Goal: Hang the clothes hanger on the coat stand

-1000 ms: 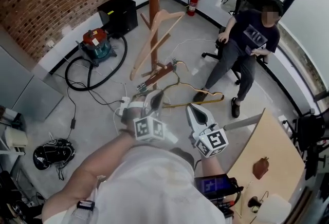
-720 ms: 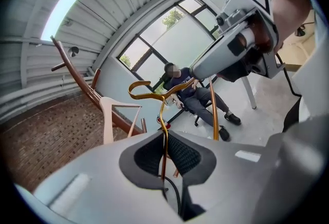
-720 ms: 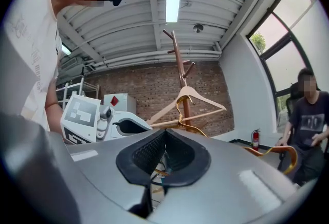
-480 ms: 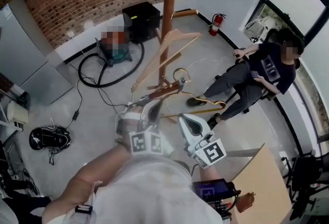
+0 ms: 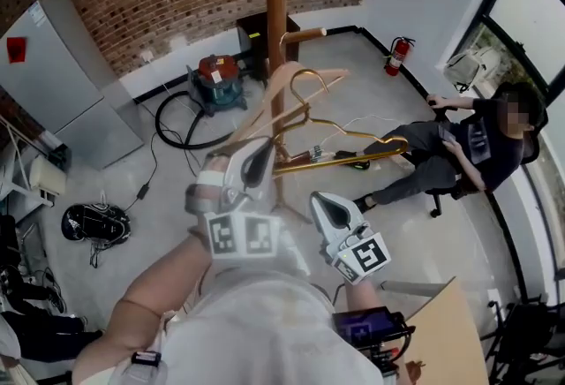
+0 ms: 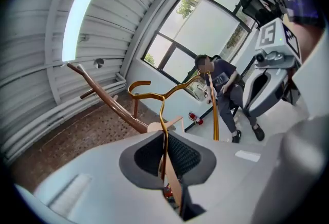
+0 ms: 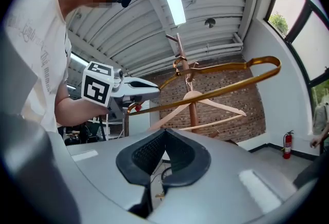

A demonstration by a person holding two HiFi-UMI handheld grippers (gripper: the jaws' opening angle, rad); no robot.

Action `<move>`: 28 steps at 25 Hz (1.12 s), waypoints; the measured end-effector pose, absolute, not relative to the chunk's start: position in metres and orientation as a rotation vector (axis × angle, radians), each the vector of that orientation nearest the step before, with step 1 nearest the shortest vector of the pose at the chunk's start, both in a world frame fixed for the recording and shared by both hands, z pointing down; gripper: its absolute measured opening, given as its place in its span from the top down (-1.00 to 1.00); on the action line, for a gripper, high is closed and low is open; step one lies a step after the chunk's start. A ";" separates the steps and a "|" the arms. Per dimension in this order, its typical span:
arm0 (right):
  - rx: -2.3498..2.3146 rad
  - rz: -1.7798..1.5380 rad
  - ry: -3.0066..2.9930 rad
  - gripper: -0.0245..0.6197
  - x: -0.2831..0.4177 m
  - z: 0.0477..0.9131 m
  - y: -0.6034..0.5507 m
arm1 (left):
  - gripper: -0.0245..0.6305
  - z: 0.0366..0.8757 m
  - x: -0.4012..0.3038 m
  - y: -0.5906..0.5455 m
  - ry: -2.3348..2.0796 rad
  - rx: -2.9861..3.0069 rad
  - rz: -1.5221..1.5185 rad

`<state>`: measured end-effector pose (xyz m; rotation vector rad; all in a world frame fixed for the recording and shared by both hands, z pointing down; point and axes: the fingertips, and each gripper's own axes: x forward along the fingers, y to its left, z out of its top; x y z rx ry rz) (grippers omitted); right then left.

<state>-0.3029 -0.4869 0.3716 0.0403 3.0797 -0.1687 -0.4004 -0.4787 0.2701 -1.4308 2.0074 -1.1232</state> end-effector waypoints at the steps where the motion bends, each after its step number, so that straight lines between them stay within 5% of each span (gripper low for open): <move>1: 0.049 -0.165 3.078 0.88 -0.304 0.371 -0.491 | 0.86 0.262 -0.405 -0.483 2.016 -1.406 -1.122; 12: 0.107 -0.207 3.072 0.88 -0.314 0.375 -0.508 | 0.86 0.214 -0.466 -0.524 2.150 -1.300 -1.167; 28: 0.111 -0.233 3.083 0.88 -0.323 0.379 -0.520 | 0.85 0.250 -0.478 -0.545 2.076 -1.228 -1.404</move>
